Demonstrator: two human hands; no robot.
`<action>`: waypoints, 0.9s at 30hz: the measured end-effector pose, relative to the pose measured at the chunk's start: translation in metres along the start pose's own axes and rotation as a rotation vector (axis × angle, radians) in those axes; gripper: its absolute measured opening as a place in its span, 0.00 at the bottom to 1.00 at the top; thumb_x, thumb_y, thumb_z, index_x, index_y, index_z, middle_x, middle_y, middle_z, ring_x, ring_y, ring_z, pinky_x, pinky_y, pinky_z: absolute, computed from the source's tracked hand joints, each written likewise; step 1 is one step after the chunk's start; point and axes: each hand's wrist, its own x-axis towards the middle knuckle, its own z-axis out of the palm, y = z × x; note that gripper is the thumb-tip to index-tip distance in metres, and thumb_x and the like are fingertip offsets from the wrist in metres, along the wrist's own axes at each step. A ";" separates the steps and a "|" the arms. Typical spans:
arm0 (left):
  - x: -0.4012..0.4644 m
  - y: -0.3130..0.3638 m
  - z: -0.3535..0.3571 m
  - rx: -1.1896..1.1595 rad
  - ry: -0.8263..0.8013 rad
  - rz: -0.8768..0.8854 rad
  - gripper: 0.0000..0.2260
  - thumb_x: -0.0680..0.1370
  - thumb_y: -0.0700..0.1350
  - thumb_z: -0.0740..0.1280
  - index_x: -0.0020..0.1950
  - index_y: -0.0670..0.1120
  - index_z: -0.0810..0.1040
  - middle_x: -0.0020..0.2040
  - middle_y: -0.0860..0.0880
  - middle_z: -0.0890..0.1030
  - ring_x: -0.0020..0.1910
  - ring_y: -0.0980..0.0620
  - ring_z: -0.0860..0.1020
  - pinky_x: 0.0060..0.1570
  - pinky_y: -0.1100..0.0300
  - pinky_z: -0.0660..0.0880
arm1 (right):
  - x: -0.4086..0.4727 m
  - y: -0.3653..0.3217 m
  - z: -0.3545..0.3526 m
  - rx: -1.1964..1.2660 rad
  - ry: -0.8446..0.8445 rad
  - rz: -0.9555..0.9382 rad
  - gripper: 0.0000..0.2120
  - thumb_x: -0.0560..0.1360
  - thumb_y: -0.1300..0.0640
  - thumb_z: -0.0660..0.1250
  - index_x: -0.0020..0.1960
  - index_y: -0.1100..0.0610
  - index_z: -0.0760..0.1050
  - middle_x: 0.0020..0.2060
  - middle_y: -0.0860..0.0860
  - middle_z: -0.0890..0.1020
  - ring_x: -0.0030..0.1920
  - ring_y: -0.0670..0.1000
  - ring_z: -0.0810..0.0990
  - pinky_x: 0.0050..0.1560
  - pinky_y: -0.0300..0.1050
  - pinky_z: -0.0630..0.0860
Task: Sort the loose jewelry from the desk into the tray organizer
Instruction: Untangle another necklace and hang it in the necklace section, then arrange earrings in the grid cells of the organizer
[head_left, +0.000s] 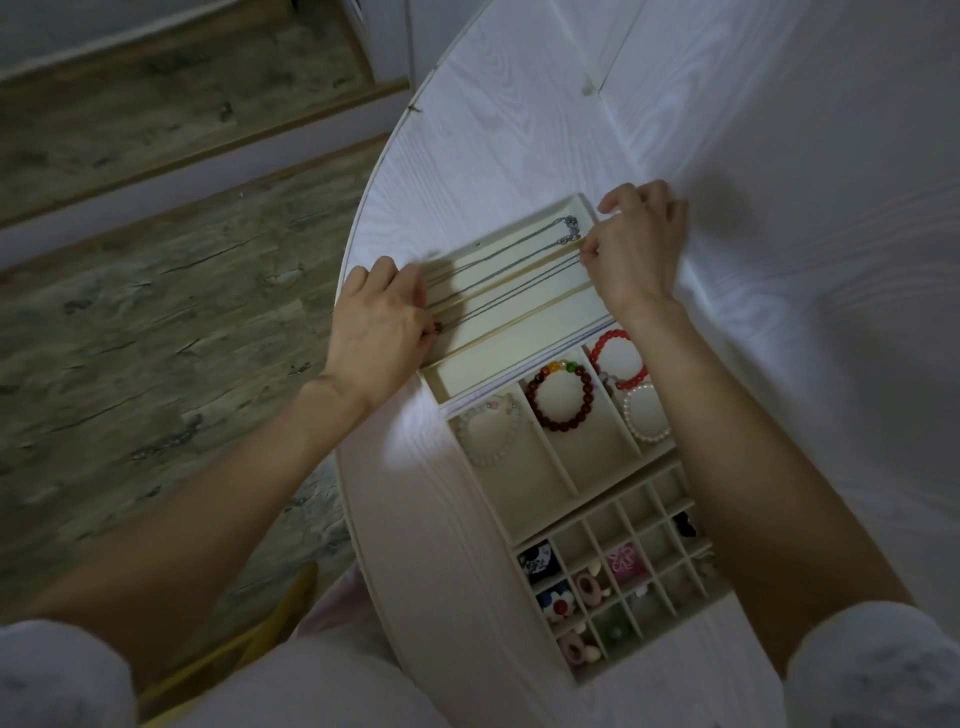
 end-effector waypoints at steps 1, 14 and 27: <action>0.000 0.000 0.001 0.008 -0.002 -0.002 0.02 0.65 0.42 0.75 0.33 0.44 0.84 0.40 0.45 0.76 0.40 0.43 0.71 0.40 0.55 0.57 | 0.000 0.001 0.001 -0.023 0.004 -0.006 0.08 0.74 0.57 0.67 0.50 0.56 0.82 0.55 0.51 0.76 0.58 0.56 0.67 0.60 0.47 0.56; -0.008 0.001 -0.008 -0.179 0.100 -0.049 0.02 0.68 0.42 0.74 0.36 0.46 0.84 0.41 0.46 0.76 0.41 0.42 0.72 0.41 0.55 0.60 | -0.015 0.003 -0.014 0.086 0.065 -0.022 0.09 0.76 0.58 0.64 0.51 0.57 0.82 0.59 0.53 0.75 0.61 0.57 0.67 0.60 0.47 0.57; -0.085 0.112 -0.038 -0.676 0.340 0.391 0.06 0.77 0.40 0.66 0.48 0.41 0.82 0.42 0.47 0.81 0.41 0.47 0.76 0.42 0.56 0.74 | -0.277 0.022 -0.061 0.905 0.167 0.523 0.08 0.76 0.62 0.66 0.50 0.52 0.80 0.45 0.48 0.82 0.44 0.44 0.78 0.42 0.26 0.71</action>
